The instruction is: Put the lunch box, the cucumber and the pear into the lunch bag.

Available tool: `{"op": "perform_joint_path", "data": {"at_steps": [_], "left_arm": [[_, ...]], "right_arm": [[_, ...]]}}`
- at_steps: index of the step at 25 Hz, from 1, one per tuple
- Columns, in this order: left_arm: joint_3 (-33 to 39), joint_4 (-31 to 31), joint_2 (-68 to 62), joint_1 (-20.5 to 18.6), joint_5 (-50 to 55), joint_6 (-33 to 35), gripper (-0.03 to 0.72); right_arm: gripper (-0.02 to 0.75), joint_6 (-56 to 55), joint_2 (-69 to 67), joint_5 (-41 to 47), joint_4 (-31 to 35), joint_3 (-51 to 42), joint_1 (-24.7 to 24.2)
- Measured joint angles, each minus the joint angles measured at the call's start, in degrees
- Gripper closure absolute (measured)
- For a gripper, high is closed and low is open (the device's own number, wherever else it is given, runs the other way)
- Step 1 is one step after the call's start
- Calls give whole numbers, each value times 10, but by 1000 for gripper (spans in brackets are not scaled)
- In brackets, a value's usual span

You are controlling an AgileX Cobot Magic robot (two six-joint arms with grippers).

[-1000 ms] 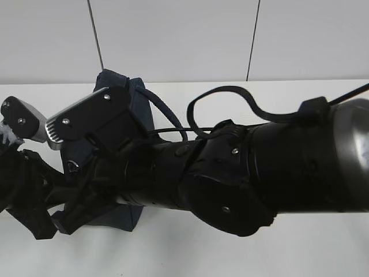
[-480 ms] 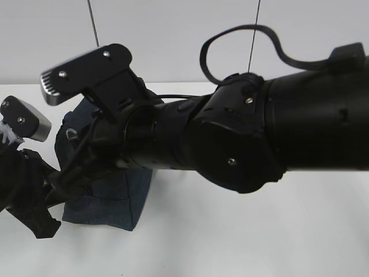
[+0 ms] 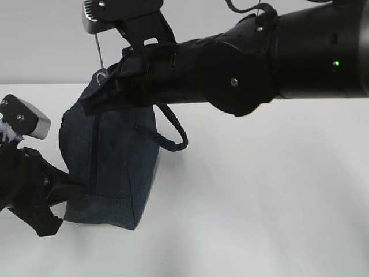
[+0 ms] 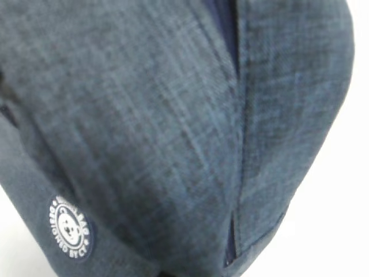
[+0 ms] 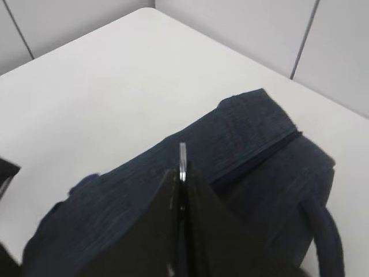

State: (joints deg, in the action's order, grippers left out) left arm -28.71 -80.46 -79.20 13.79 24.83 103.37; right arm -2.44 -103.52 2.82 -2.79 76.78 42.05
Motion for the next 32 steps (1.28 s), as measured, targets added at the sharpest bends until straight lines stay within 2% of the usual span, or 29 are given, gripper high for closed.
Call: {"op": "perform_joint_path", "data": {"at_steps": [7, 17, 32], "left_arm": [[0, 0, 0, 0, 0, 0, 676], [0, -2, 0, 0, 10, 0, 677], [-1, -3, 0, 0, 10, 0, 679]], "right_arm": [[738, 1, -75, 37, 0, 102, -38], [738, 3, -103, 51, 23, 125, -101], [738, 6, -208, 55, 14, 231, -138]]}}
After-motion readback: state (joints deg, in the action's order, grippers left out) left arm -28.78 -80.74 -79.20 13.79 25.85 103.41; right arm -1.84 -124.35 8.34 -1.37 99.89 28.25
